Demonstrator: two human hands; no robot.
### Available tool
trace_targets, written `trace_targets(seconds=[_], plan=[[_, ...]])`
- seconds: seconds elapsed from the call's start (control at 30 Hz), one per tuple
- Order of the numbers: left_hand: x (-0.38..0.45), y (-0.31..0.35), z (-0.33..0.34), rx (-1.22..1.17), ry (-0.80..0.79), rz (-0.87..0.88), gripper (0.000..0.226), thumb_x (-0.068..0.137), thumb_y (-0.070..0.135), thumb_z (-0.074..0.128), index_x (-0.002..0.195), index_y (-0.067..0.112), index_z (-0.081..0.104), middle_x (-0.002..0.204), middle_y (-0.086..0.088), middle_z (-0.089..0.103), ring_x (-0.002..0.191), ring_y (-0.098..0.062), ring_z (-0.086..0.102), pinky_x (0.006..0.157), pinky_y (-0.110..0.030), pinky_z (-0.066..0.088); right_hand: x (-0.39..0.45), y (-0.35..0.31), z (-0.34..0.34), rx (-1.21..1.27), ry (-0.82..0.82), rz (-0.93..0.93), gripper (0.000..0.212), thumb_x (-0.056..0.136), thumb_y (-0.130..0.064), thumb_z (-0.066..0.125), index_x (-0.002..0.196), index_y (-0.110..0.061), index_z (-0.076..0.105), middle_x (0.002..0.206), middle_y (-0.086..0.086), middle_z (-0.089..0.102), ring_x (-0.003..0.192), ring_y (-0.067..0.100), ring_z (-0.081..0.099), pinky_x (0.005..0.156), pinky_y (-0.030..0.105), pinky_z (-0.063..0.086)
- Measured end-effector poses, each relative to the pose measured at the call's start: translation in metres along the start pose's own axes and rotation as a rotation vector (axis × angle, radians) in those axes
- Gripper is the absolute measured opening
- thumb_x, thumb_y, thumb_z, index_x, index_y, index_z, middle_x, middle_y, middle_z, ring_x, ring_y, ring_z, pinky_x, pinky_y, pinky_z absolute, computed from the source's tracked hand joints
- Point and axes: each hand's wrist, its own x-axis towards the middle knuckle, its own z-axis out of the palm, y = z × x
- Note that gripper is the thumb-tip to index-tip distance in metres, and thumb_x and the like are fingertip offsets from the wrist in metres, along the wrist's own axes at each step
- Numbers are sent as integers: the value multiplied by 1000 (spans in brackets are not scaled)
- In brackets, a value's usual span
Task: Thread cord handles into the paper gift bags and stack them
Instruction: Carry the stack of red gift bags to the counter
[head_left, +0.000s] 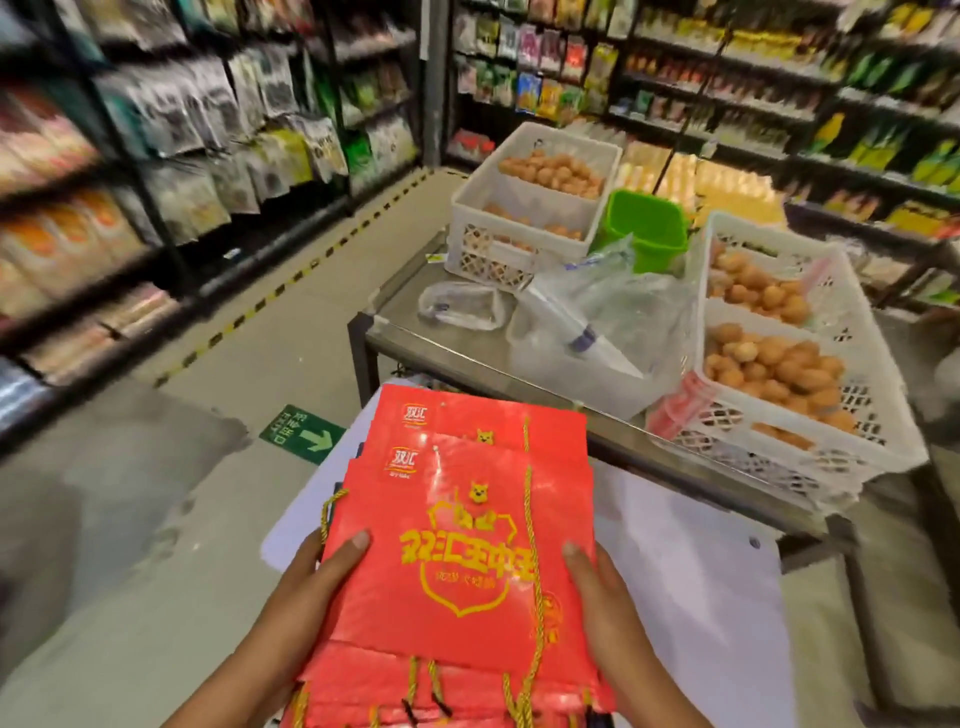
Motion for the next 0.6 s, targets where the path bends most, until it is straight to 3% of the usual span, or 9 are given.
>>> trace_targets(seconds=[0.1, 0.2, 0.33, 0.47, 0.6], plan=[[12, 8, -19, 35, -16, 22, 67, 72, 70, 80, 129, 39, 63, 121, 3, 76, 106, -26, 76, 101, -53, 54, 11, 2, 21, 40, -23, -19, 71, 74, -90, 57, 134, -53, 57, 128, -17, 71, 117, 12, 70, 107, 50, 50], [32, 20, -37, 59, -8, 64, 50, 85, 57, 75, 127, 33, 61, 117, -1, 77, 101, -25, 77, 93, -46, 57, 25, 0, 49, 101, -37, -36, 62, 77, -85, 60, 129, -51, 60, 124, -11, 74, 113, 18, 72, 103, 52, 53], [67, 37, -51, 99, -54, 101, 48, 92, 48, 68, 134, 25, 61, 118, -5, 77, 105, -30, 76, 101, -53, 55, 46, -7, 77, 186, -11, -52, 65, 75, -82, 62, 129, -46, 60, 118, -10, 76, 106, 18, 75, 100, 51, 56], [118, 47, -63, 161, -84, 90, 72, 80, 65, 77, 136, 23, 60, 120, -8, 76, 103, -34, 76, 99, -57, 56, 74, -11, 95, 238, 0, -29, 85, 63, -85, 72, 133, -41, 52, 119, -3, 76, 103, 24, 76, 95, 52, 59], [167, 51, -67, 217, -131, 126, 81, 70, 71, 79, 133, 21, 61, 115, -9, 78, 100, -34, 77, 97, -57, 57, 103, -9, 112, 241, -4, -17, 79, 74, -68, 79, 138, -33, 48, 122, 2, 74, 101, 24, 77, 93, 52, 60]])
